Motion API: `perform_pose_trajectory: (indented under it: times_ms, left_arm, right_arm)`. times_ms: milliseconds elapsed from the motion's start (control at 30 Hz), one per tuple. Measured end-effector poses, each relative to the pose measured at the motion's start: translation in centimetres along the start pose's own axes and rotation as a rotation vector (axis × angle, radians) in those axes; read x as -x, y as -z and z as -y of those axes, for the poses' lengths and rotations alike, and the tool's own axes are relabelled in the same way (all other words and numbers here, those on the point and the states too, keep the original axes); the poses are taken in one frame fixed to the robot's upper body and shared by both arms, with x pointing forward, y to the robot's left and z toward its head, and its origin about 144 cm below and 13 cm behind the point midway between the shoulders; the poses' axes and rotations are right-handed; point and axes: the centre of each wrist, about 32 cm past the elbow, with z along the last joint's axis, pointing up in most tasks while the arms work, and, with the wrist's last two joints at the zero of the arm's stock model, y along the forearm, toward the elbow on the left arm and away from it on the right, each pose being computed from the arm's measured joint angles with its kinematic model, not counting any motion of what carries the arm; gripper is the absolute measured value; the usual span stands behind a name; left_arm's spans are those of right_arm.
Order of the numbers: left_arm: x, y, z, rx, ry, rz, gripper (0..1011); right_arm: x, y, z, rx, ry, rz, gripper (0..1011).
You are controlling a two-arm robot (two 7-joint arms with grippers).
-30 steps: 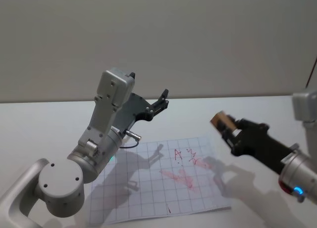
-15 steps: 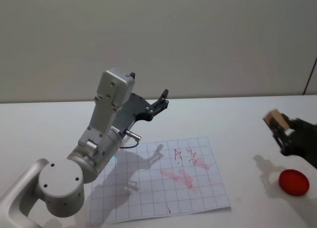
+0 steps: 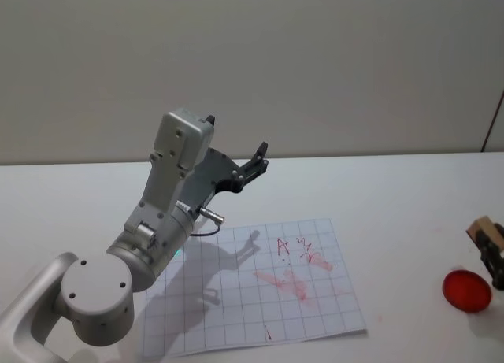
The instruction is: Use the one hand to pick up the stamp and affix it onto the A4 paper.
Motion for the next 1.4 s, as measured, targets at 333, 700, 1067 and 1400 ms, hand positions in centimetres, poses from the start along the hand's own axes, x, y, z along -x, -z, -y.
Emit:
perform_pose_trajectory:
  times_ms: [333, 700, 1067, 1400]
  left_arm:
    - [0.0, 0.0, 0.0, 0.0, 0.0, 0.0, 1001]
    - [0.0, 0.0, 0.0, 0.0, 0.0, 0.0, 1001]
    - [0.0, 0.0, 0.0, 0.0, 0.0, 0.0, 1001]
    - [0.0, 0.0, 0.0, 0.0, 0.0, 0.0, 1001]
  right_arm:
    - [-0.2, 1.2, 0.9, 0.074, 0.004, 0.006, 219]
    - [0.1, 2.2, 0.1, 0.144, -0.008, 0.027, 220]
    - [0.6, 2.8, -1.6, 0.18, -0.035, 0.049, 220]
    - [0.9, 3.0, -2.4, 0.194, -0.047, 0.058, 479]
